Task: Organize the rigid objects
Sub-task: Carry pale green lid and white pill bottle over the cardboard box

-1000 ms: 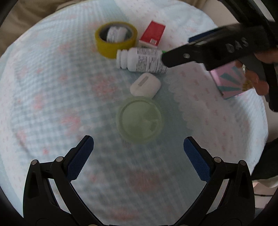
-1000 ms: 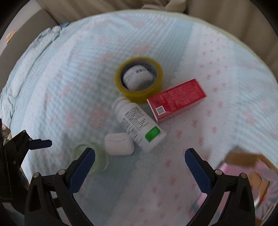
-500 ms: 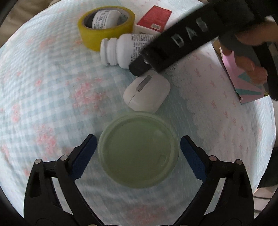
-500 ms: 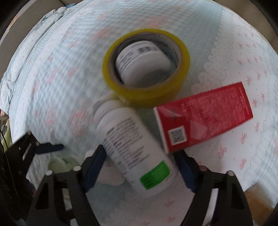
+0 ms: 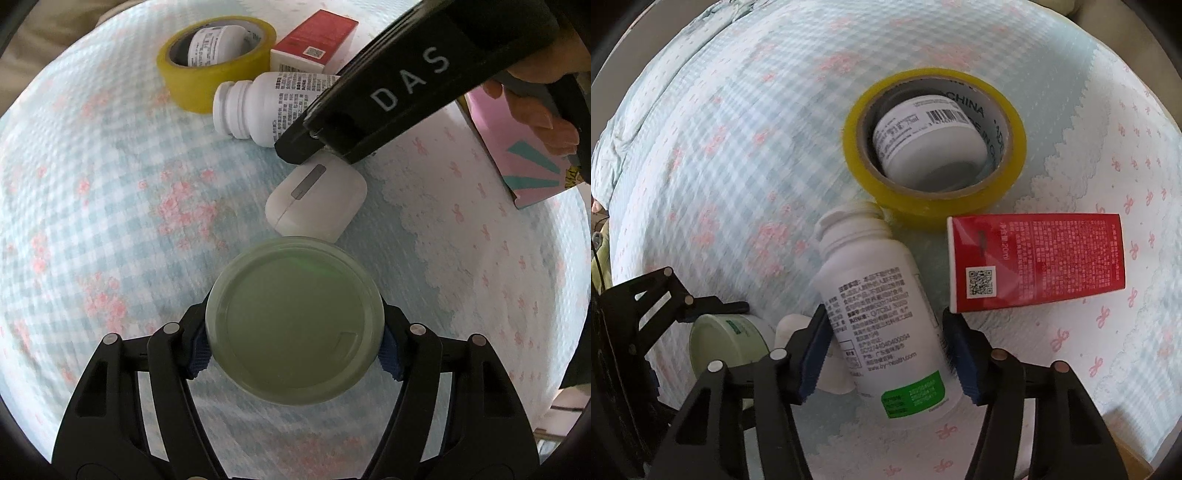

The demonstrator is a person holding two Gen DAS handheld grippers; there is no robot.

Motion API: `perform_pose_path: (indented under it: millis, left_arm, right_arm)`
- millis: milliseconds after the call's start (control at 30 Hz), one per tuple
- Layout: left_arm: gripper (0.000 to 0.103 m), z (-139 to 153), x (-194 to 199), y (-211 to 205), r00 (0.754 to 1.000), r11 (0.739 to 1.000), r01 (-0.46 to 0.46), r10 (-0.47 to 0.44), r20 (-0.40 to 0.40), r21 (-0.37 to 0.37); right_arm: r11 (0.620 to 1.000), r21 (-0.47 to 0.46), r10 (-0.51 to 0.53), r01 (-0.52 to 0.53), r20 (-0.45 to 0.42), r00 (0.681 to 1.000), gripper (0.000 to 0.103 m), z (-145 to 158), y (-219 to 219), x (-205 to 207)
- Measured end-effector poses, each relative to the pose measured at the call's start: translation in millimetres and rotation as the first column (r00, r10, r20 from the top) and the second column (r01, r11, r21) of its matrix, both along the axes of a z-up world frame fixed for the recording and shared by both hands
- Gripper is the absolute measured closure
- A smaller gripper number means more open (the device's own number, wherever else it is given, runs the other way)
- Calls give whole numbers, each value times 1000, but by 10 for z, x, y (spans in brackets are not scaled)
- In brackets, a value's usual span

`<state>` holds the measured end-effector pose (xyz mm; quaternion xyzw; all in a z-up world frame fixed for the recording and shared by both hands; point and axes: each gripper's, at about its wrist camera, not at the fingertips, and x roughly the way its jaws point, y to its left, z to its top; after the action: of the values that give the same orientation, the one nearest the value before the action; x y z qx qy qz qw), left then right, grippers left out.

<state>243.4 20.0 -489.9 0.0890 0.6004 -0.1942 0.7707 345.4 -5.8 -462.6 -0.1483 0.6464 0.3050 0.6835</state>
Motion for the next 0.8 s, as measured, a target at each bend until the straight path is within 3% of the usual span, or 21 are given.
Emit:
perform_pose_path:
  millis: [433,800]
  left_arm:
    - [36,268,10,505,995,995,-101,101,12,-24]
    - [36,698,-40,962,979,979,-189,194,68,-71]
  right_arm:
    - [993,68,-93,94,-14,996,55,299,-22,-136]
    - [977,128,-169,168,-5,986,56,612,-113,-397]
